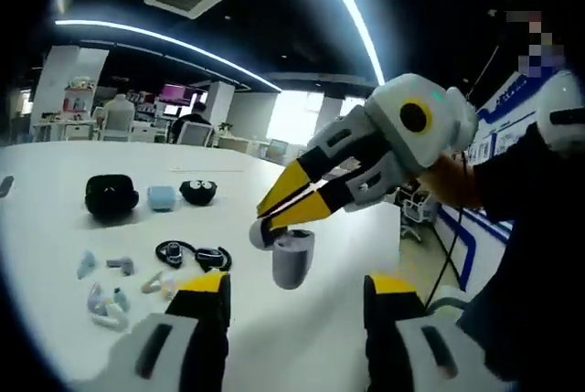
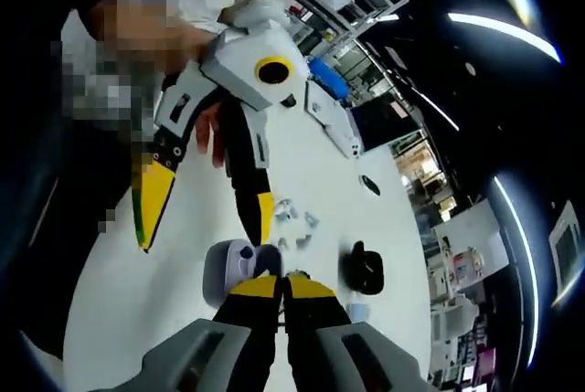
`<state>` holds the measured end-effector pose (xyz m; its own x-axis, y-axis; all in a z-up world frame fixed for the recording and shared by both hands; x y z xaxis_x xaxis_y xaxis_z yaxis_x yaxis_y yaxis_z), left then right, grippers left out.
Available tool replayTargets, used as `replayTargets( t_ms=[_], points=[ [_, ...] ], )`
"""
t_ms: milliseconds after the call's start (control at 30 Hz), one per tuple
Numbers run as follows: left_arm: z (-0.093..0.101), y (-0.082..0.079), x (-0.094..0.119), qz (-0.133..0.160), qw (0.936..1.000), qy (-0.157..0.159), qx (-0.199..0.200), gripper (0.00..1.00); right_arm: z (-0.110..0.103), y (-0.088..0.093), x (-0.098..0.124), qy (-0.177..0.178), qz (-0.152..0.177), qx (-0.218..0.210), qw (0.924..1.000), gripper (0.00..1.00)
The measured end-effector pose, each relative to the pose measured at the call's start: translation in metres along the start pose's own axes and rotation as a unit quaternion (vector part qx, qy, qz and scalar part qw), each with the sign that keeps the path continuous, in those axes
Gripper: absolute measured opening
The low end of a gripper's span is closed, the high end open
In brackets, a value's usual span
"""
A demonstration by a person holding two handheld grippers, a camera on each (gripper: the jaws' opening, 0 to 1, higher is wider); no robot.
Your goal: Pick up the earbuds from the table and place the earbuds into the earbud case
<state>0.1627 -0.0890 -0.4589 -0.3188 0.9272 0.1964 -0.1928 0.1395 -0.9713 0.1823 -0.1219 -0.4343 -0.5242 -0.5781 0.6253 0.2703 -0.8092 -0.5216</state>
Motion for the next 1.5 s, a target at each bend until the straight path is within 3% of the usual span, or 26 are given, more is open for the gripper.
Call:
replayTargets(
  t_ms=[200,467,933,1167,1333,1433,1500],
  points=[
    [0.003,0.011,-0.016,-0.011,0.9998,0.010,-0.016,0.49,-0.014,0.006,0.001,0.012,0.001,0.003,0.9999,0.01],
    [0.003,0.017,-0.025,-0.022,0.9984,0.020,-0.048,0.29,-0.025,0.009,-0.006,0.024,0.001,0.028,0.9993,0.01],
    [0.006,0.033,-0.027,-0.058,0.9957,0.021,-0.069,0.21,-0.032,0.007,-0.011,0.035,0.000,0.070,0.9970,0.02],
    [0.008,0.038,-0.027,-0.074,0.9932,0.022,-0.088,0.20,-0.036,0.008,-0.012,0.036,0.004,0.066,0.9972,0.02],
    [0.009,0.039,-0.028,-0.076,0.9925,0.024,-0.092,0.20,-0.037,0.007,-0.010,0.037,0.020,0.018,0.9990,0.03],
    [0.008,0.039,-0.028,-0.073,0.9932,0.023,-0.088,0.19,-0.038,0.005,-0.007,0.034,0.048,-0.048,0.9971,0.04],
    [0.009,0.039,-0.027,-0.070,0.9936,0.022,-0.086,0.19,-0.035,0.005,-0.005,0.039,0.063,-0.104,0.9918,0.11]
  ],
)
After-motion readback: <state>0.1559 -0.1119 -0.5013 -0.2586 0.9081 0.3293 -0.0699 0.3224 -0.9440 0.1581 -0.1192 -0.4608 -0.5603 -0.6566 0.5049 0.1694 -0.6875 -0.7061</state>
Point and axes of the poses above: the point that each gripper's makers call its tool centre point, and the gripper's own axes: x roughly backward along the fingers, z roughly to its right, y roughly out of its underside, the point moved 2 cm from there along x, roughly backward along the fingers, and after that the axes turned 6 degrees about -x, right-handed, at the moved point
